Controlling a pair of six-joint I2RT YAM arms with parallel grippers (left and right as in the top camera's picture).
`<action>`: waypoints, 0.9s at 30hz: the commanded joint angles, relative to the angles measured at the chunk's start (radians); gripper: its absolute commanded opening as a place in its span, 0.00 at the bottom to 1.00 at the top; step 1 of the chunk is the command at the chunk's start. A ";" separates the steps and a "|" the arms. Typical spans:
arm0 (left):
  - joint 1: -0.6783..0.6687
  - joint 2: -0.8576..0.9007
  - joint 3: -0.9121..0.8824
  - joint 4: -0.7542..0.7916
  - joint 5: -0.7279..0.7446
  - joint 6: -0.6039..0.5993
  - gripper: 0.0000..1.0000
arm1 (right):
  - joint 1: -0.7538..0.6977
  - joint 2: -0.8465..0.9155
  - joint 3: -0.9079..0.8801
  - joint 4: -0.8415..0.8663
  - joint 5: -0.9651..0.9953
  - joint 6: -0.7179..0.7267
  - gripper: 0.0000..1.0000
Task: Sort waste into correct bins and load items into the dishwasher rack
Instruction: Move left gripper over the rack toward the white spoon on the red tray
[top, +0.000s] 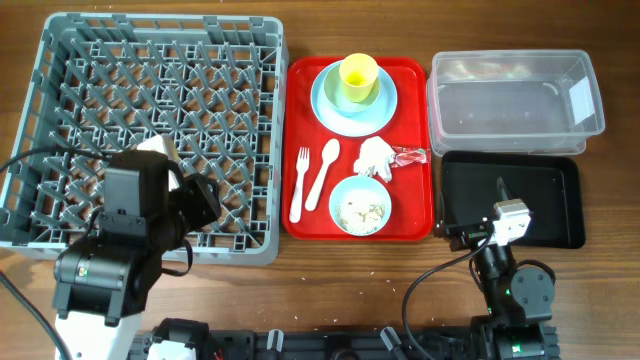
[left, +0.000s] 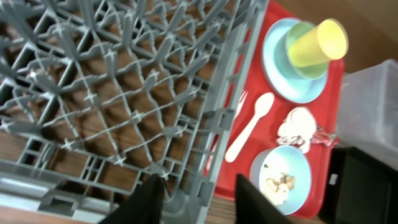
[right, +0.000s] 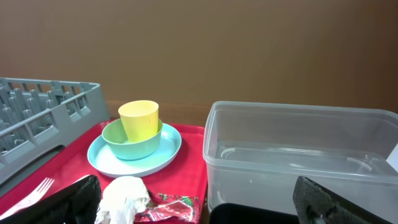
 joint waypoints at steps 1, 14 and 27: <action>-0.005 0.025 0.130 -0.055 -0.013 -0.032 0.27 | 0.003 -0.004 -0.001 0.003 0.009 -0.005 1.00; -0.399 0.357 0.307 -0.212 -0.116 -0.110 0.30 | 0.003 -0.004 -0.001 0.003 0.009 -0.004 1.00; -0.496 0.517 0.307 -0.163 -0.144 -0.189 0.34 | 0.003 -0.004 -0.001 0.003 0.009 -0.005 1.00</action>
